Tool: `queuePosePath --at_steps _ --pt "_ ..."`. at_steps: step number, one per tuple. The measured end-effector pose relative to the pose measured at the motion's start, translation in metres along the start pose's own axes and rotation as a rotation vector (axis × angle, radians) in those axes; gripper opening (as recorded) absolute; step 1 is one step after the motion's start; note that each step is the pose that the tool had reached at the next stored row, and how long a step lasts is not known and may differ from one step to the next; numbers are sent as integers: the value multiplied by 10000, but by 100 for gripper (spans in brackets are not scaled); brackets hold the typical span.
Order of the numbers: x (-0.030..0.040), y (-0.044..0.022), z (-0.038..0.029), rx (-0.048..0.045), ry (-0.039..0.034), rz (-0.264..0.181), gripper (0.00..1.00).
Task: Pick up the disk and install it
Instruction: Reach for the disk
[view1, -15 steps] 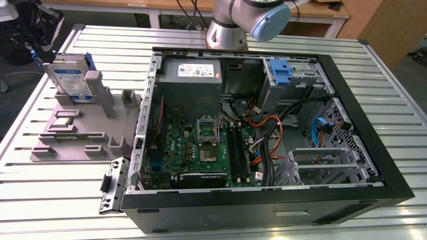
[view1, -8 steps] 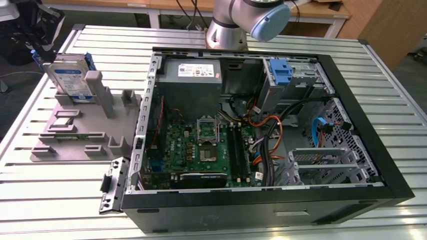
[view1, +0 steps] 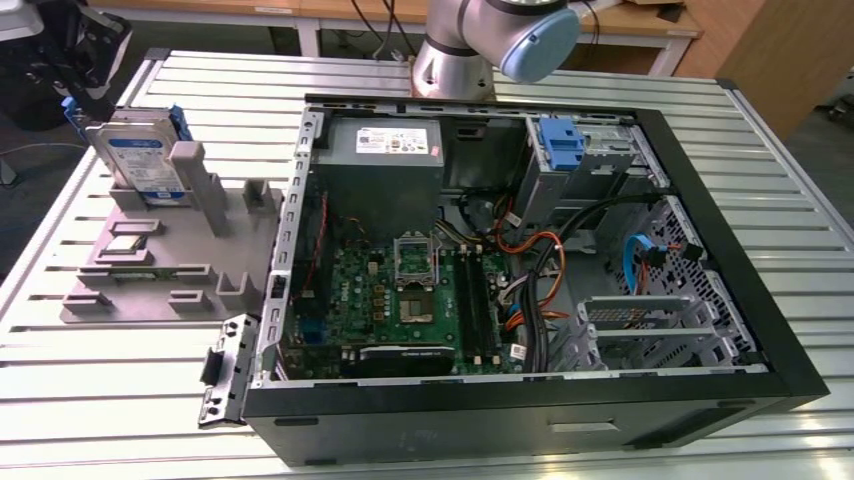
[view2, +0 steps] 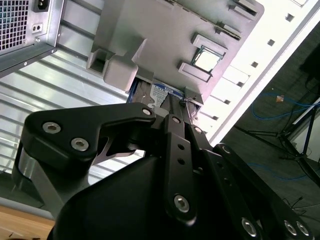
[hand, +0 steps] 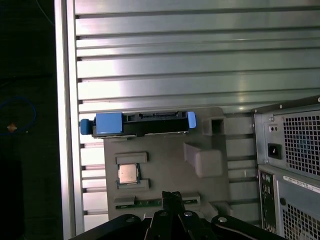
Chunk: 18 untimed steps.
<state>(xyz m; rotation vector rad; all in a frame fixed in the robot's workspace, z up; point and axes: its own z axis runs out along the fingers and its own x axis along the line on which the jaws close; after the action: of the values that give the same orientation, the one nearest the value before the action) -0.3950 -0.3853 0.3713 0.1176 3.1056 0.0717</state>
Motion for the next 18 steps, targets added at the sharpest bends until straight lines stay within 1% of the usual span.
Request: queuePosePath --at_steps 7,15,18 --pt "2 21 2 -3 0 0 10" --pt "6 79 8 -6 1 0 10" --pt "7 88 10 -7 0 -1 10"
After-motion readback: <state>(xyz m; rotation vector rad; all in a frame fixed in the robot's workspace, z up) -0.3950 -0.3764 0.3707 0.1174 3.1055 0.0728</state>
